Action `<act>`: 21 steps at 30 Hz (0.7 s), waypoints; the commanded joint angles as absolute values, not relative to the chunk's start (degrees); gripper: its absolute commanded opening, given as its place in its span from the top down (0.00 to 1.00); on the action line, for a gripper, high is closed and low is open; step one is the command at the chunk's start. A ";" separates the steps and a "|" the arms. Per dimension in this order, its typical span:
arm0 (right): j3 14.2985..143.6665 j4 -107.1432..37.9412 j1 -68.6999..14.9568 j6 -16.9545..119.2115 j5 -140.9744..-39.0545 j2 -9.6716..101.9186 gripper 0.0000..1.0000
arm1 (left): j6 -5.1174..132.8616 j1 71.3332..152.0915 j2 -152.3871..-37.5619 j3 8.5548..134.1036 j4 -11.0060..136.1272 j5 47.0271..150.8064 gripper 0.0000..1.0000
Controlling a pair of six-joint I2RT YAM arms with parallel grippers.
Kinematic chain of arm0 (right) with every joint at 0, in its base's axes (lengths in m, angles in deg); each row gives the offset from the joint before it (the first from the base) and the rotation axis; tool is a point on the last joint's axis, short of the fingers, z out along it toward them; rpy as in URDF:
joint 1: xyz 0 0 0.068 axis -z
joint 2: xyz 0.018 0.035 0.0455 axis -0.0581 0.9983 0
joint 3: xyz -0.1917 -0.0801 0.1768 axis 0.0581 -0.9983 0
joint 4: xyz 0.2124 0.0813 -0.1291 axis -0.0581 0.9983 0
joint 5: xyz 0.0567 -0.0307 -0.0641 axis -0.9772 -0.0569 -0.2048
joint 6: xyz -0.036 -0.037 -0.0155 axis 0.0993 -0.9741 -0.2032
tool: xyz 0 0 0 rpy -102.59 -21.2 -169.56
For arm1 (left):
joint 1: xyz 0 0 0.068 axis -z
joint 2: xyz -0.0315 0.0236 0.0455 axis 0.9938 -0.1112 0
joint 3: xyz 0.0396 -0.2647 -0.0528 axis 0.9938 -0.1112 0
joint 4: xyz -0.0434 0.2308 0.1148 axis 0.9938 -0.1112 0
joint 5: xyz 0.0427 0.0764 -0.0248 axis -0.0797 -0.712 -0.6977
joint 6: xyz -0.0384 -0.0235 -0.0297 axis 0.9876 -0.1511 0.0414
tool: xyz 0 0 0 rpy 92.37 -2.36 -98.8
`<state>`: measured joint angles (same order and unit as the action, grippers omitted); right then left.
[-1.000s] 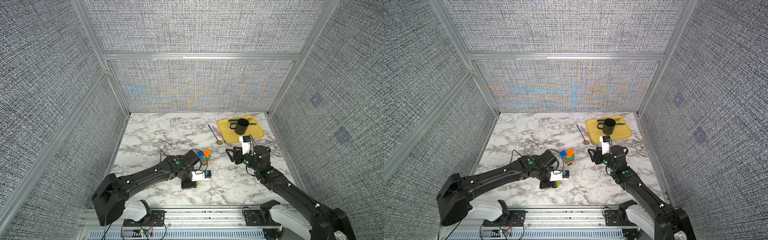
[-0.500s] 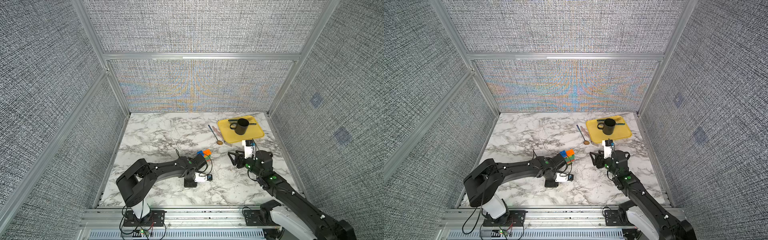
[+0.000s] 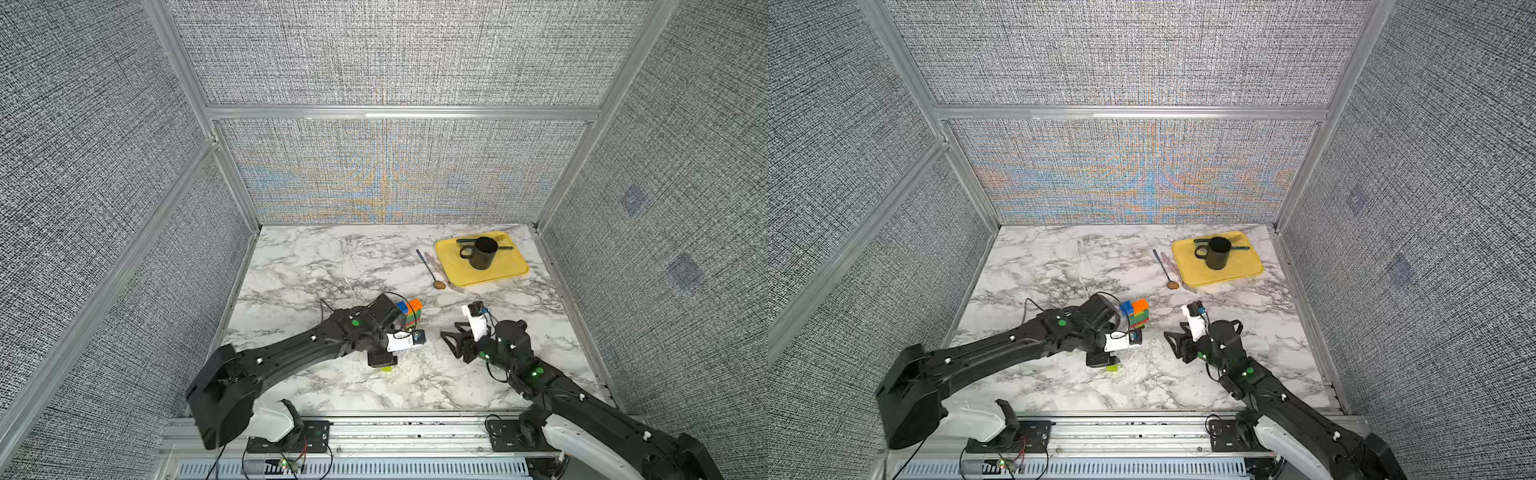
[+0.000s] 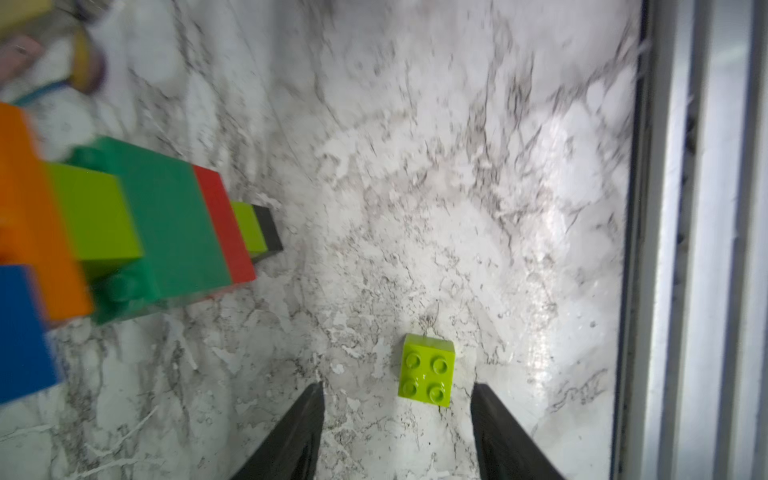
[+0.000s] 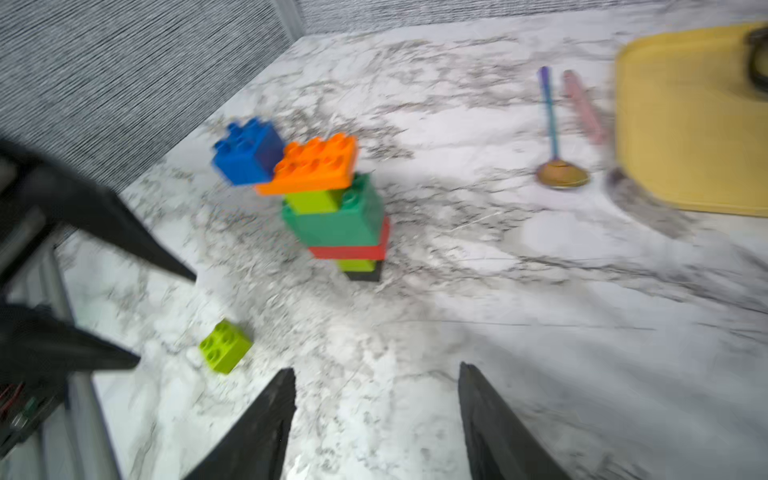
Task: Assemble a carrot with lego
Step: Place the lego brick at the center of the board.
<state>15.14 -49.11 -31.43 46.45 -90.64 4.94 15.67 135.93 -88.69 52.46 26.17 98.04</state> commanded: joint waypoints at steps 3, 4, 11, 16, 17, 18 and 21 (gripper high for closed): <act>9.23 -67.05 -42.66 39.05 -90.56 8.51 0.36 | 29.04 130.48 -79.29 52.45 33.52 104.29 0.43; 8.78 -69.31 -44.77 38.17 -89.51 10.37 0.36 | 31.00 129.47 -77.98 52.51 34.63 103.85 0.43; 13.87 -80.78 -54.10 35.88 -87.63 31.56 0.34 | 49.18 121.40 -77.10 58.24 31.75 94.00 0.36; 19.47 -85.15 -55.26 35.17 -90.37 43.36 0.34 | 54.47 117.81 -77.19 60.71 29.13 90.90 0.10; 20.80 -85.15 -55.35 34.77 -90.95 45.53 0.34 | 55.62 117.11 -76.98 60.80 28.94 90.30 0.07; 21.85 -85.49 -55.34 34.41 -91.28 47.55 0.34 | 56.85 116.19 -76.87 60.93 28.77 89.48 0.05; 24.10 -85.41 -55.30 33.13 -92.23 51.81 0.35 | 58.53 113.30 -77.19 61.79 27.33 89.79 0.04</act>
<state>22.63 -82.80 -55.19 35.09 -90.53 49.14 54.38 114.97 -77.21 60.97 29.28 91.22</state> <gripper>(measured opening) 0.653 0.958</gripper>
